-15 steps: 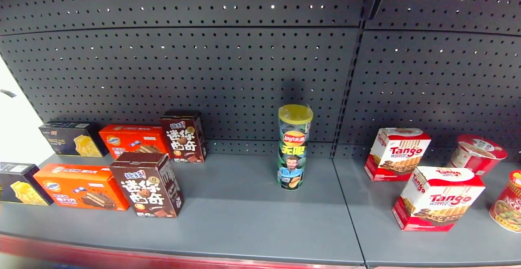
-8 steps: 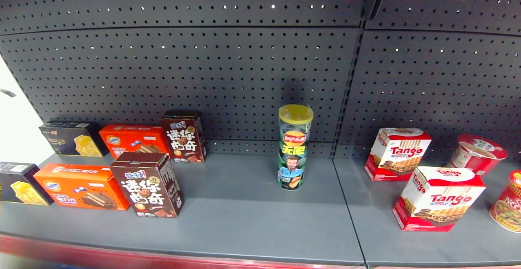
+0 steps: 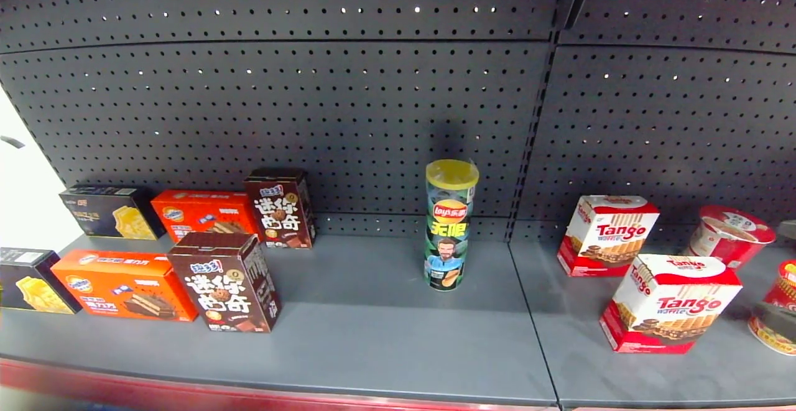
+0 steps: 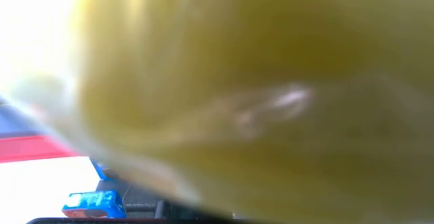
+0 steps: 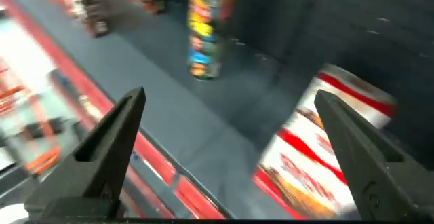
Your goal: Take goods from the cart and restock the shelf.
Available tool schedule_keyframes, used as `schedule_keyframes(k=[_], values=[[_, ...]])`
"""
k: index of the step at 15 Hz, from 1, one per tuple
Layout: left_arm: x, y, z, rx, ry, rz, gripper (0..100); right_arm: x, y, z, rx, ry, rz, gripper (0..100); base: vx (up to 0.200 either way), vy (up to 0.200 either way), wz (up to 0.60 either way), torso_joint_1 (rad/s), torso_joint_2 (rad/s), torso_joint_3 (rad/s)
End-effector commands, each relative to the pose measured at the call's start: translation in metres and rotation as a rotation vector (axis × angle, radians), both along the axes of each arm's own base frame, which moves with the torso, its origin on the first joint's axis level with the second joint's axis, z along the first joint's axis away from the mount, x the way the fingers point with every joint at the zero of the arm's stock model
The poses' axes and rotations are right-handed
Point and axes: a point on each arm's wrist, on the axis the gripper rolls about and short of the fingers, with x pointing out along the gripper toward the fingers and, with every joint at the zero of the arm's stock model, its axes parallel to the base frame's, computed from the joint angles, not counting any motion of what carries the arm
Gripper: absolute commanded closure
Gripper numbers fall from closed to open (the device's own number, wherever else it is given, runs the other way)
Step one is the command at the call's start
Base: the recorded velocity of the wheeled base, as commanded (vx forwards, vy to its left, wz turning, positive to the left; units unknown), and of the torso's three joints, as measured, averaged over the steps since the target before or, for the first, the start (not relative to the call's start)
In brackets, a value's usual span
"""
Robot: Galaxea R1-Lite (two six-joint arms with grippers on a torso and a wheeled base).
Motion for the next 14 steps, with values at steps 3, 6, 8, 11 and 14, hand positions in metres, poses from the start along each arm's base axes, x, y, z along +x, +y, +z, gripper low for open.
schedule_keyframes(k=[3,6,8,11,14], values=[[0.001,0.000,-0.002,-0.009,0.009,0.001,100,0.070,0.047,-0.012,-0.038,0.068,0.061,0,0.000,0.000,0.00,0.000,0.00,0.000],[0.001,0.000,-0.003,-0.009,0.015,0.001,100,0.101,0.067,-0.009,-0.038,0.062,0.072,0,0.000,0.000,0.00,0.000,0.00,0.000],[0.001,0.000,-0.003,-0.009,0.021,-0.003,100,0.120,0.080,-0.007,-0.043,0.073,0.086,0,0.000,0.000,0.00,0.000,0.00,0.000],[0.001,0.000,-0.004,-0.011,0.025,-0.008,100,0.140,0.095,-0.006,-0.048,0.078,0.102,0,0.000,0.000,0.00,0.000,0.00,0.000],[0.002,0.000,-0.005,-0.012,0.032,-0.008,100,0.154,0.106,-0.010,-0.053,0.097,0.133,0,0.000,0.000,0.00,0.000,0.00,0.000]])
